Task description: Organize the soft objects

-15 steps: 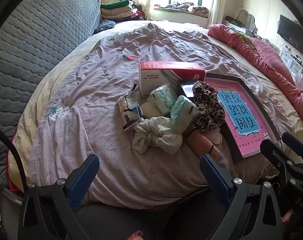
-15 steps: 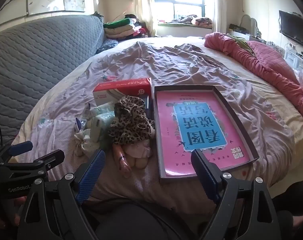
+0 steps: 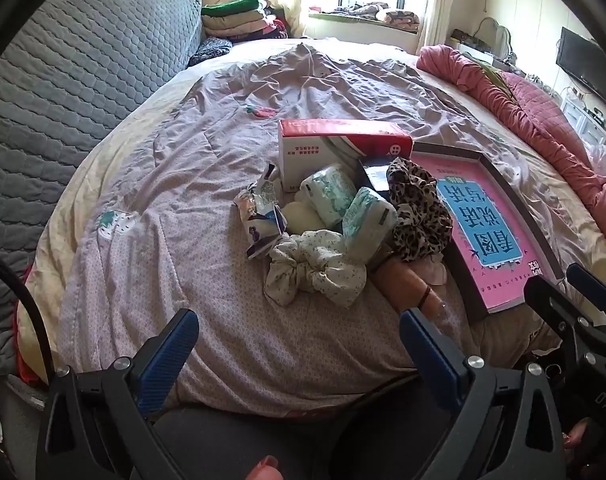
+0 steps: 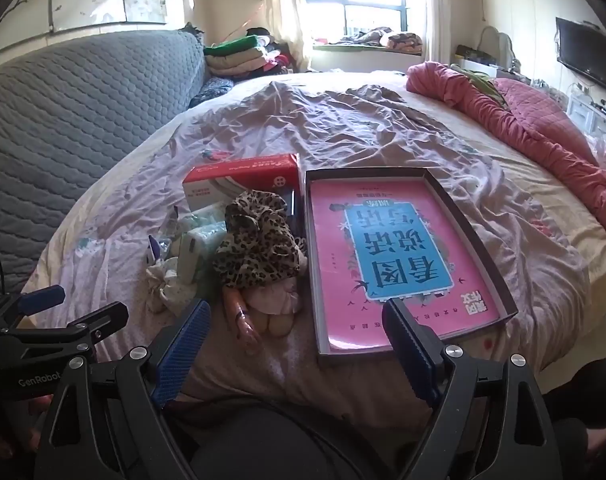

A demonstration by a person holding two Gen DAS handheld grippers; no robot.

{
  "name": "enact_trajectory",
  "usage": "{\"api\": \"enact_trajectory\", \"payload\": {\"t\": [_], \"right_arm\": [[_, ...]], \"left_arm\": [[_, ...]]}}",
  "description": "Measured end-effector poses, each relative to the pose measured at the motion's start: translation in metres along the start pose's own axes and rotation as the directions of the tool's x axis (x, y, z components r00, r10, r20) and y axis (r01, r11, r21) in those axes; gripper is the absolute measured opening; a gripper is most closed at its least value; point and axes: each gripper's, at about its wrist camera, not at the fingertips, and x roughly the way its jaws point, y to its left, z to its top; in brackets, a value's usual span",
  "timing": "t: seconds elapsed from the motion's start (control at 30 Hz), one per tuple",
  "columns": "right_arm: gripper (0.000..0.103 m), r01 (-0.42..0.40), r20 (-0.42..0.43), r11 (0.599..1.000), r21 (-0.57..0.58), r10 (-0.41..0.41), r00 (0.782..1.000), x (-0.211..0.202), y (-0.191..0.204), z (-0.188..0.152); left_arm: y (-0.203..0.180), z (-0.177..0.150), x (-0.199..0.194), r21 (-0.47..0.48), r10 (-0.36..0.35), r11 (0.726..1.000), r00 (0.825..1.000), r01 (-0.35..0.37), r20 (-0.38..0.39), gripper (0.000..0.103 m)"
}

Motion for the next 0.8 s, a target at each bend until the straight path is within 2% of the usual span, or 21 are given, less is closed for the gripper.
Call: {"api": "enact_trajectory", "payload": {"t": [0.8], "right_arm": [[0.088, 0.005, 0.008, 1.0, 0.013, -0.005, 1.0, 0.0023, -0.0032, -0.0016]], "left_arm": [[-0.0074, 0.0045, 0.0003, 0.006, 0.006, 1.0, 1.0, -0.006, 0.0, 0.101]]}}
